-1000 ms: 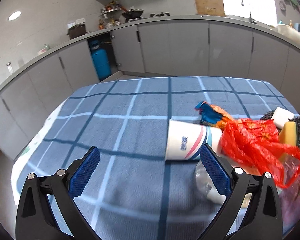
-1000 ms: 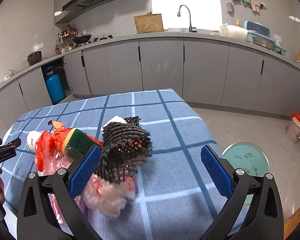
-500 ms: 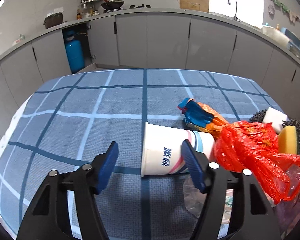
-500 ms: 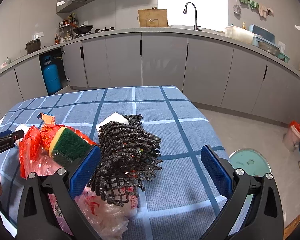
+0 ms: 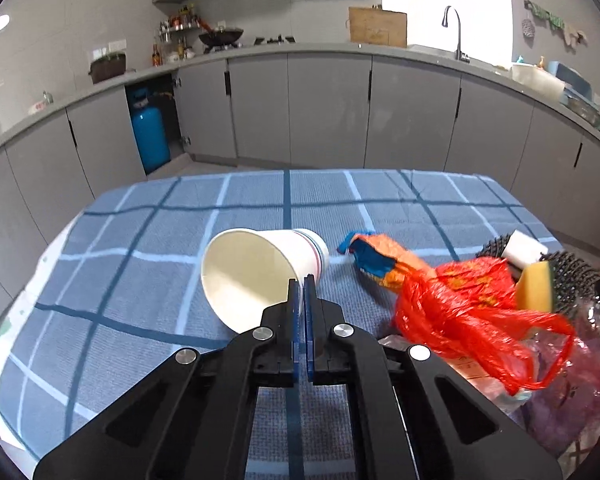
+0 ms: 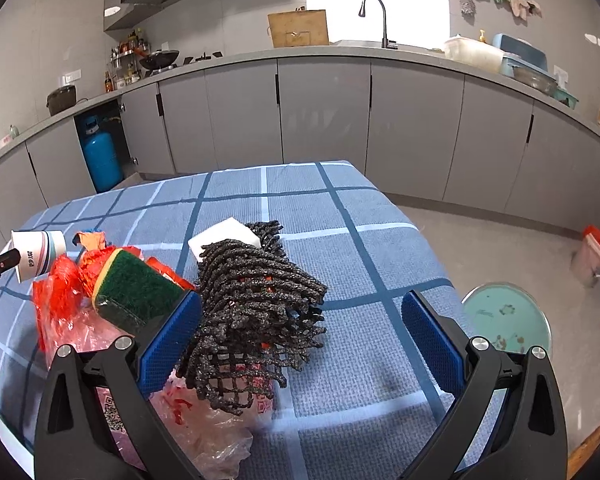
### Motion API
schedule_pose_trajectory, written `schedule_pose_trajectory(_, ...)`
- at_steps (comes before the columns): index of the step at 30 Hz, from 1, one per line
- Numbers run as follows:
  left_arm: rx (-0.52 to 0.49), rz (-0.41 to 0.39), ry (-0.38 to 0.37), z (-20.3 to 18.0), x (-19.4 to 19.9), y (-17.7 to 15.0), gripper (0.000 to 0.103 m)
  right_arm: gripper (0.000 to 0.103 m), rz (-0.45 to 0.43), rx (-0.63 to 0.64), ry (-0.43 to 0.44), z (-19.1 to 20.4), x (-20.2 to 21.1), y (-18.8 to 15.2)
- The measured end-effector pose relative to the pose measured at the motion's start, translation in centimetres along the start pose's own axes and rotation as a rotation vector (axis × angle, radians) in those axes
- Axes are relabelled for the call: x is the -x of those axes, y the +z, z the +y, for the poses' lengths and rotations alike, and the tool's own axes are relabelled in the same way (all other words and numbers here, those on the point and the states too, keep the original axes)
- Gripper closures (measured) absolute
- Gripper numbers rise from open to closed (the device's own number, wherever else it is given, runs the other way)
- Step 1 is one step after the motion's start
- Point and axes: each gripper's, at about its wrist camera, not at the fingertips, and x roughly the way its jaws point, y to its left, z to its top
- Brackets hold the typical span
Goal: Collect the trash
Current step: 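Grasp the white paper cup with the left tool while the right tool grasps the black mesh scrubber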
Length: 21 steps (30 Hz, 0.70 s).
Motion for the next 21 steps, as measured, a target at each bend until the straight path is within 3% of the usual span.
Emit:
schedule_pose_trajectory(5,-0.013,-0.035,0.026,-0.3,1.5,0.6,0.100,0.005,0.004,-0.037,0.009,-1.0,0.1,0.2)
schedule_pose_trajectory(9,-0.041,-0.068,0.054,-1.1,2.4,1.1,0.100,0.005,0.035,-0.073,0.069,-1.2,-0.5,0.1)
schedule_pose_trajectory(11,-0.048,-0.080,0.062,-1.6,2.8,1.4,0.100,0.011,0.053,-0.082,0.114,-0.9,-1.0,0.0)
schedule_pose_trajectory(14,-0.060,-0.083,0.053,-2.4,3.2,1.7,0.100,0.031,0.104,-0.088,0.193,-0.5,-2.2,-0.3)
schedule_pose_trajectory(16,-0.077,-0.087,0.046,-3.3,3.4,1.7,0.100,0.069,0.138,-0.083,0.240,-0.2,-2.8,-0.6)
schedule_pose_trajectory(17,-0.085,-0.090,0.043,-3.7,3.5,1.7,0.100,0.078,0.147,-0.075,0.252,-0.2,-3.0,-0.7)
schedule_pose_trajectory(19,-0.108,-0.101,0.036,-4.8,3.8,1.9,0.100,0.090,0.130,-0.075,0.261,-0.1,-2.5,-0.8)
schedule_pose_trajectory(21,-0.127,-0.114,0.028,-5.7,4.2,2.0,0.100,0.093,0.102,-0.082,0.263,-0.5,-1.9,-0.5)
